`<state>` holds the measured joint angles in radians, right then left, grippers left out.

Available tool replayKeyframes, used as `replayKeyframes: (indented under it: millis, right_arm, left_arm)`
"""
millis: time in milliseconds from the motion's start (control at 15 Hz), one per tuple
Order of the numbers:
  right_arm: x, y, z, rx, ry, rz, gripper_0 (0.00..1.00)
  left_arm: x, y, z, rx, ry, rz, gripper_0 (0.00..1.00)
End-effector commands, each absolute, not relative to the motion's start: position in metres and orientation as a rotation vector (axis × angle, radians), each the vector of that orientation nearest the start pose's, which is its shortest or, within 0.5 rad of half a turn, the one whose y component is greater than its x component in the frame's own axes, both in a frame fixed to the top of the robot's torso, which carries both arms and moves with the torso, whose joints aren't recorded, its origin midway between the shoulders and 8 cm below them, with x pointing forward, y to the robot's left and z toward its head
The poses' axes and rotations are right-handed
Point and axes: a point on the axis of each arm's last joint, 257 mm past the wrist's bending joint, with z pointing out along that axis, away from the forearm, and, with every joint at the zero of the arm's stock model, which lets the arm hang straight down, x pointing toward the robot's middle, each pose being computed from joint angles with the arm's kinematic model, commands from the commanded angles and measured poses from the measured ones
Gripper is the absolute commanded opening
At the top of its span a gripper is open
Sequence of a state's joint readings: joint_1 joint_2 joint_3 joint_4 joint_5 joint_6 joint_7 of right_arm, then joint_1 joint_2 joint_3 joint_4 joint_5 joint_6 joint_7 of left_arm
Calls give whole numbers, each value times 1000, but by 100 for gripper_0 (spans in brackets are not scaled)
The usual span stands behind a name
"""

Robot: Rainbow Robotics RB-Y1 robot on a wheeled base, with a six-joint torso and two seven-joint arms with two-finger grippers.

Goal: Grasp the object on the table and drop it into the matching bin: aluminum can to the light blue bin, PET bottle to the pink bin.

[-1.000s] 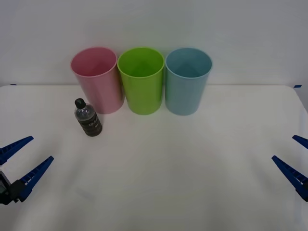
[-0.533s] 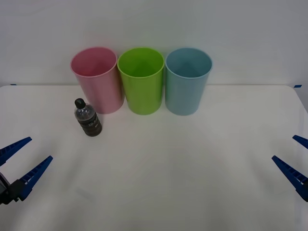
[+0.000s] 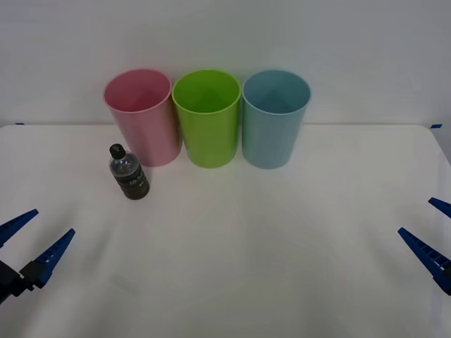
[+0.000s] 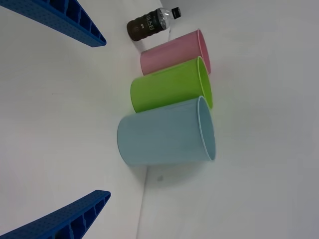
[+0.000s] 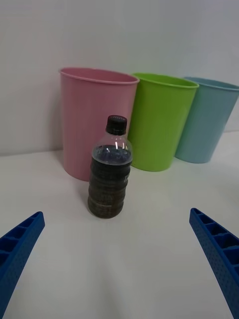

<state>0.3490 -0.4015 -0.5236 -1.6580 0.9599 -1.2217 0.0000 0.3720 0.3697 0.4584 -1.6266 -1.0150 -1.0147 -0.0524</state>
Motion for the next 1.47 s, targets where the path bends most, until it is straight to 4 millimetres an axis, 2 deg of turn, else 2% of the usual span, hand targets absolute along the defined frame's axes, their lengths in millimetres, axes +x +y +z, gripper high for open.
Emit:
replayKeyframes:
  millis: [67,733,1467]
  right_arm:
    - [342,-330,-169,-465,1441,567,100]
    - [342,-330,-169,-465,1441,567,100]
    - [342,-330,-169,-465,1441,567,100]
  left_arm:
    - [384,340,-235,337,1591,-392,100]
    - [443,319,-268,327,1647,-322,100]
    - [491,290,-268,315,1624,-316,100]
